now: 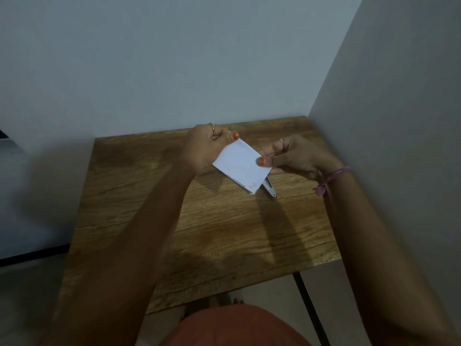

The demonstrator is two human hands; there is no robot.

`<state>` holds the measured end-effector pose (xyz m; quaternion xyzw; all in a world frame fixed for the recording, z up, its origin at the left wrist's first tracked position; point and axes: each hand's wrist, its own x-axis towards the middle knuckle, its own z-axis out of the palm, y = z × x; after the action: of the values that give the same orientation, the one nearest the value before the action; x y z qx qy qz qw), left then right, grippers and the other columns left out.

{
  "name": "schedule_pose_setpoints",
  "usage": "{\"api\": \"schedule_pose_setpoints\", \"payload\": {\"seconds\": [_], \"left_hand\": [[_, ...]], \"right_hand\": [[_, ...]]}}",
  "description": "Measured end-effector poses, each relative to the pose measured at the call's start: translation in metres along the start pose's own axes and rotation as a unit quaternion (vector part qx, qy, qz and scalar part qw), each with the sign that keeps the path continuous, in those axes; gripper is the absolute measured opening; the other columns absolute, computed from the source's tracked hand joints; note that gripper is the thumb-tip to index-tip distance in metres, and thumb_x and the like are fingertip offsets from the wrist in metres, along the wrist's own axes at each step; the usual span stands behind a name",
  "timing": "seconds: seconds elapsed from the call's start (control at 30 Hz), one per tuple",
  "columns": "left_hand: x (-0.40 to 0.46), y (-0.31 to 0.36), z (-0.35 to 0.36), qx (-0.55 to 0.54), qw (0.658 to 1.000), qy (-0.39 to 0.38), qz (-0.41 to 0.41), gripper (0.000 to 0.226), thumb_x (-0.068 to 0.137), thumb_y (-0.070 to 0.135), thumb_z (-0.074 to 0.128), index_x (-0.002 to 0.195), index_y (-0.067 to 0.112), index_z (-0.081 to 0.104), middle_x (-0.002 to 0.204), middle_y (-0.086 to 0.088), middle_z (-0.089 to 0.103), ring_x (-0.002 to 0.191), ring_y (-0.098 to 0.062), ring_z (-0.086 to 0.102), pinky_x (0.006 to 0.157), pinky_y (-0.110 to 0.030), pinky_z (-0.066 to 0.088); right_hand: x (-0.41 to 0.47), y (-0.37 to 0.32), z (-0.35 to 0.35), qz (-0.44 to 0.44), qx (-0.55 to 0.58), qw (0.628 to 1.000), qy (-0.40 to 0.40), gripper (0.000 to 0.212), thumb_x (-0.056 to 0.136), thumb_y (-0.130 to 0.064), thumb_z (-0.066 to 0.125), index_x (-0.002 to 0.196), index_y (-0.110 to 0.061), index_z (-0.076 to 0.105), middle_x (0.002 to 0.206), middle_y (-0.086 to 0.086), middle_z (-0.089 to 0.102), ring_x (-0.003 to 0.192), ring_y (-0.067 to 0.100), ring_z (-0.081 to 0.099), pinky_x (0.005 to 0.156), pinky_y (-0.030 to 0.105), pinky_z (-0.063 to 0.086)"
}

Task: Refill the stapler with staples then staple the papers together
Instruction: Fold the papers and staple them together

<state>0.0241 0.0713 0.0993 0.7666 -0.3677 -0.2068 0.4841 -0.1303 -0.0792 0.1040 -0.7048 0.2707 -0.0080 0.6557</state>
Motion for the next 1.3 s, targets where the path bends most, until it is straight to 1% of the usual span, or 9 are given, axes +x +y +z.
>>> {"api": "schedule_pose_setpoints", "payload": {"seconds": [0.2, 0.33, 0.47, 0.67, 0.73, 0.9, 1.03, 1.17, 1.3], "left_hand": [[0.001, -0.003, 0.007, -0.030, 0.999, 0.015, -0.004, 0.021, 0.089, 0.032, 0.065, 0.089, 0.013, 0.072, 0.077, 0.007, 0.069, 0.066, -0.004, 0.062, 0.051, -0.011, 0.046], [0.005, -0.007, 0.004, -0.059, 0.998, -0.006, -0.021, 0.018, 0.087, 0.034, 0.066, 0.085, 0.018, 0.073, 0.078, 0.007, 0.072, 0.065, -0.004, 0.066, 0.053, -0.015, 0.049], [0.004, -0.013, 0.000, -0.158, 0.984, -0.013, -0.076, 0.021, 0.085, 0.036, 0.068, 0.087, 0.016, 0.074, 0.073, 0.005, 0.074, 0.065, -0.007, 0.069, 0.052, -0.018, 0.048], [-0.010, -0.021, 0.004, -0.448, 0.878, 0.023, -0.164, 0.071, 0.083, 0.063, 0.054, 0.130, 0.010, 0.050, 0.120, -0.014, 0.066, 0.100, -0.028, 0.069, 0.075, -0.043, 0.059], [-0.025, -0.023, 0.019, -0.429, 0.893, 0.019, -0.138, 0.082, 0.075, 0.054, 0.069, 0.136, 0.008, 0.037, 0.125, -0.018, 0.061, 0.102, -0.032, 0.068, 0.081, -0.048, 0.058], [-0.042, -0.021, 0.053, -0.386, 0.909, 0.119, -0.100, 0.058, 0.078, 0.004, 0.076, 0.118, 0.017, 0.035, 0.113, -0.010, 0.066, 0.099, -0.019, 0.069, 0.071, -0.029, 0.058], [-0.040, -0.027, 0.054, -0.340, 0.925, 0.137, -0.101, 0.051, 0.078, 0.005, 0.076, 0.112, 0.021, 0.042, 0.109, -0.002, 0.066, 0.097, -0.017, 0.069, 0.070, -0.027, 0.059], [-0.036, -0.030, 0.044, -0.325, 0.934, 0.091, -0.114, 0.051, 0.075, 0.005, 0.078, 0.111, 0.021, 0.045, 0.100, 0.004, 0.068, 0.085, -0.012, 0.072, 0.065, -0.024, 0.058], [-0.032, -0.031, 0.037, -0.318, 0.940, 0.057, -0.108, 0.048, 0.075, 0.006, 0.079, 0.110, 0.019, 0.048, 0.104, 0.000, 0.069, 0.088, -0.016, 0.072, 0.067, -0.028, 0.059]], "right_hand": [[0.002, -0.001, 0.000, 0.028, -0.024, 0.999, 0.026, 0.010, 0.076, -0.003, 0.074, 0.078, -0.013, 0.075, 0.088, 0.006, 0.076, 0.083, 0.014, 0.072, 0.073, 0.023, 0.058], [0.001, -0.002, 0.003, 0.036, -0.022, 0.998, 0.043, 0.007, 0.077, -0.002, 0.074, 0.078, -0.009, 0.073, 0.082, 0.004, 0.077, 0.080, 0.013, 0.073, 0.066, 0.020, 0.059], [0.001, -0.003, 0.009, 0.010, 0.042, 0.999, 0.018, 0.032, 0.082, 0.001, 0.067, 0.056, -0.016, 0.070, 0.071, 0.002, 0.073, 0.079, 0.015, 0.070, 0.070, 0.023, 0.057], [0.002, 0.011, 0.026, -0.009, 0.223, 0.971, 0.086, 0.006, 0.084, 0.001, 0.066, 0.080, -0.004, 0.068, 0.090, 0.014, 0.074, 0.083, 0.020, 0.071, 0.058, 0.019, 0.058], [0.004, 0.017, 0.035, -0.018, 0.265, 0.959, 0.099, 0.008, 0.086, 0.001, 0.063, 0.080, -0.002, 0.066, 0.095, 0.017, 0.071, 0.086, 0.023, 0.069, 0.056, 0.018, 0.057], [0.008, 0.023, 0.053, -0.054, 0.331, 0.938, 0.088, 0.017, 0.087, 0.000, 0.062, 0.072, -0.008, 0.065, 0.089, 0.011, 0.074, 0.084, 0.018, 0.071, 0.068, 0.026, 0.059], [0.009, 0.024, 0.048, -0.046, 0.185, 0.975, 0.113, 0.014, 0.082, -0.014, 0.071, 0.071, -0.019, 0.066, 0.090, 0.004, 0.073, 0.075, 0.010, 0.065, 0.065, 0.024, 0.049], [0.009, 0.018, 0.032, -0.060, 0.179, 0.979, 0.081, 0.015, 0.081, -0.004, 0.070, 0.096, -0.005, 0.072, 0.097, 0.008, 0.075, 0.076, 0.012, 0.065, 0.061, 0.020, 0.048], [0.013, 0.009, 0.026, -0.031, 0.175, 0.978, 0.106, 0.010, 0.075, -0.004, 0.076, 0.084, -0.006, 0.074, 0.067, -0.001, 0.071, 0.054, 0.005, 0.057, 0.052, 0.015, 0.048]]}}
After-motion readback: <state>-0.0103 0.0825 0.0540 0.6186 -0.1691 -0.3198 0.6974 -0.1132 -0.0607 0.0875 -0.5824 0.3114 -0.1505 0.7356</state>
